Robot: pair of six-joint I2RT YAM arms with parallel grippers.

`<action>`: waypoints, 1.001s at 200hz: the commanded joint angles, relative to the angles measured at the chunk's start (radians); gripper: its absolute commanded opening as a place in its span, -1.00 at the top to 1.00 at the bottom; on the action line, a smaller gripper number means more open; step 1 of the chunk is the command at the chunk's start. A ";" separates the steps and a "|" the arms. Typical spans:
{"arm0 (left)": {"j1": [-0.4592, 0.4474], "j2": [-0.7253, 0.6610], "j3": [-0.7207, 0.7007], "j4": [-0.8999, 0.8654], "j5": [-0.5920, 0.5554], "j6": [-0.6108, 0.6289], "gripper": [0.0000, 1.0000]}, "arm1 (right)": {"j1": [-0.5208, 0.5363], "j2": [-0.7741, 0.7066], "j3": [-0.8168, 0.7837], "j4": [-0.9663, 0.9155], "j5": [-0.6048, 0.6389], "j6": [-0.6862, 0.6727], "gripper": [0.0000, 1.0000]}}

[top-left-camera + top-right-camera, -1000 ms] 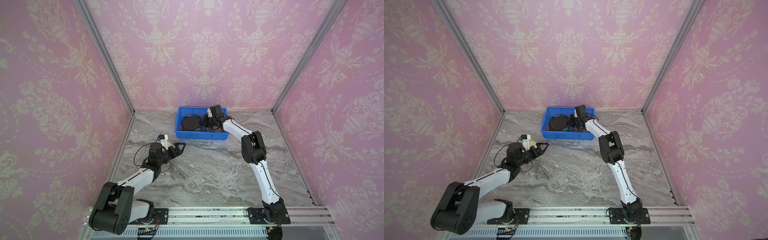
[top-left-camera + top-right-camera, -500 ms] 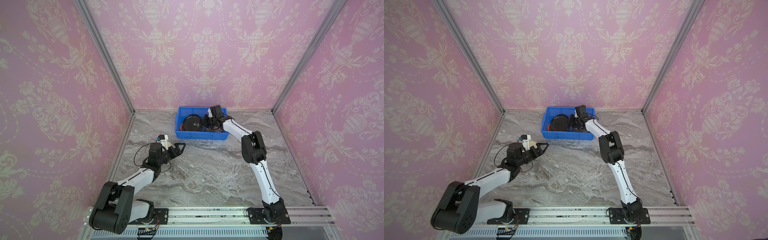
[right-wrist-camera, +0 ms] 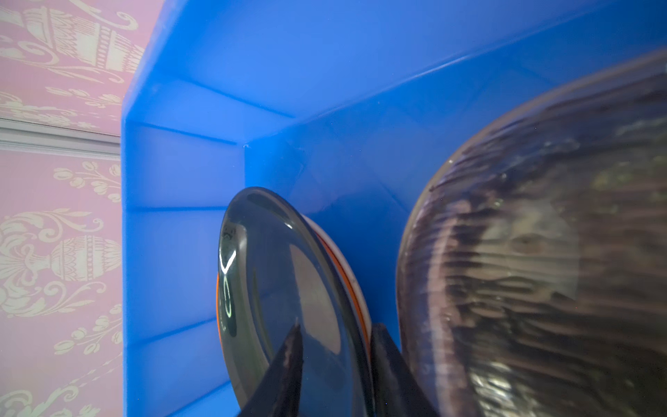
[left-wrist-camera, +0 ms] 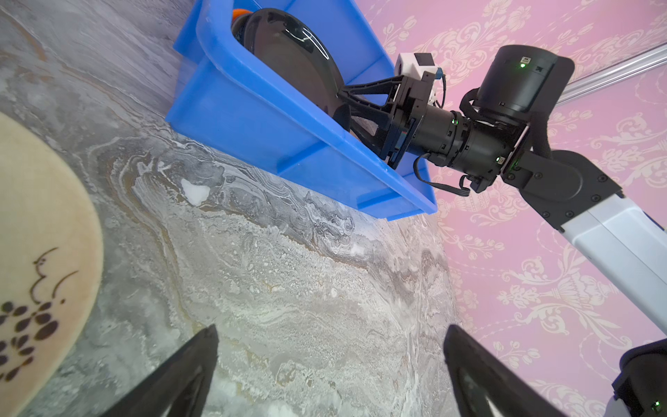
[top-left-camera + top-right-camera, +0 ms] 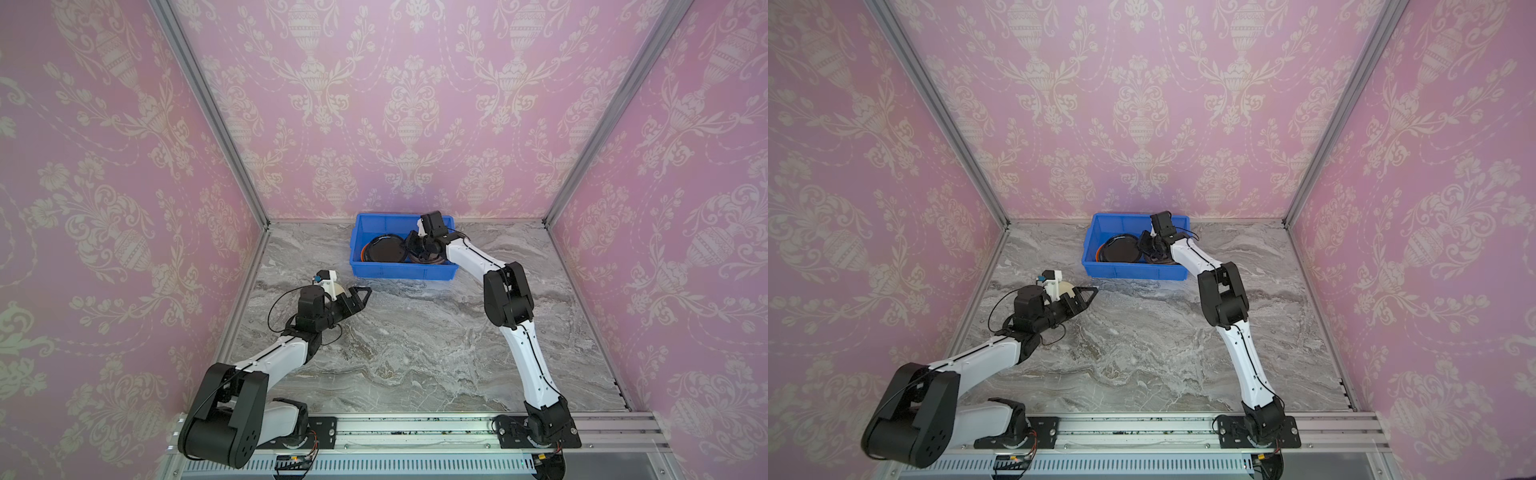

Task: Place the plates into the plastic bin on the countertop
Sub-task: Place the plate in the plastic bin.

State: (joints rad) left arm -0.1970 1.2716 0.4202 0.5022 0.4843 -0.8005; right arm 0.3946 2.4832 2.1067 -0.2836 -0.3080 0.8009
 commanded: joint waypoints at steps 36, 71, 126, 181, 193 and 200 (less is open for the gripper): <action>0.010 0.036 0.033 0.013 0.013 0.025 -0.99 | -0.004 -0.102 -0.036 -0.030 0.044 -0.057 0.30; 0.009 0.049 0.036 0.020 0.013 0.023 -0.99 | -0.004 -0.078 -0.024 -0.029 0.028 -0.048 0.32; 0.011 0.048 0.038 0.005 0.011 0.037 -0.99 | -0.002 -0.009 0.021 -0.037 -0.012 -0.019 0.35; 0.010 0.051 0.033 -0.001 0.010 0.038 -0.99 | 0.001 0.033 0.050 -0.047 -0.038 -0.007 0.38; 0.010 0.045 0.033 -0.004 0.008 0.038 -0.99 | 0.001 0.034 0.043 -0.037 -0.046 0.001 0.39; 0.010 0.040 0.034 -0.009 0.007 0.039 -0.99 | 0.001 0.028 0.033 -0.027 -0.049 0.004 0.40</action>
State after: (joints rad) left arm -0.1970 1.3174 0.4335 0.5060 0.4850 -0.7937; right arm 0.3950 2.4870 2.1284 -0.3210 -0.3298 0.7860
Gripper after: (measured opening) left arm 0.993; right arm 0.307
